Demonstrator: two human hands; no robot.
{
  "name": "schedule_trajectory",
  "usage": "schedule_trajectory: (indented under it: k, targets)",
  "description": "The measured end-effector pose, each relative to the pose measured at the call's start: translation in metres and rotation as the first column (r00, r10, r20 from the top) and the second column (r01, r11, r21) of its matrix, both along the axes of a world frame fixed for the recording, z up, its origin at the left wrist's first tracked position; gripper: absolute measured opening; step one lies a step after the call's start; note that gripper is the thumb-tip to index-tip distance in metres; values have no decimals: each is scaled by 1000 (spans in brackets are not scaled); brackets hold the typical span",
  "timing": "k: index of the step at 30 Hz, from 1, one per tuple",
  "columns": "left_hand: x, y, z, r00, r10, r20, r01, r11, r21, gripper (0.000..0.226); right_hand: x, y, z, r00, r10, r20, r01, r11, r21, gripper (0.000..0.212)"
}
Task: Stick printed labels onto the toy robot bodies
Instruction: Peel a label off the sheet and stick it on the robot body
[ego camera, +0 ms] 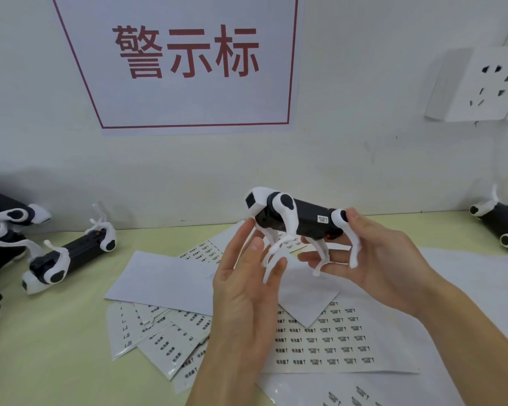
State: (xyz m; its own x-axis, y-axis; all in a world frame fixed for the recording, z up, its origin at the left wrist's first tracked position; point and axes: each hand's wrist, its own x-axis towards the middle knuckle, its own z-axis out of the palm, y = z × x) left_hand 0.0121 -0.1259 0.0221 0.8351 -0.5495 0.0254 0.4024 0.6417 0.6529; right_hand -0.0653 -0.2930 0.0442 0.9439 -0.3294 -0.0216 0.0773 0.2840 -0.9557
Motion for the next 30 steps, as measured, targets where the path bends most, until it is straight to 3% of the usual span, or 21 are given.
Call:
schedule_trajectory:
  k: [5,11,16,21,26,30]
  targets:
    - [3,0,-1,990,-31,-139,18,995,-94,38,0,1,2,1000,6,-3,-6,1000,6,53]
    - [2,-2,1,982,-22,-188,12,998,-55,57,1,6,4,996,-89,5,89,993,-83,49]
    - [1,-4,2,985,31,-170,-27,999,26,52,0,7,13,987,-161,29,163,948,-273,31]
    - [1,-5,1,992,-1,-122,6,999,38,67,-2,12,24,987,-152,54,161,891,-426,36]
    - [4,-5,-3,991,-18,-134,18,1000,1,65,-6,15,31,991,-131,16,120,842,-527,51]
    - [6,-3,-6,993,-19,-117,16,999,-28,53,-13,8,35,992,-104,-69,43,804,-593,37]
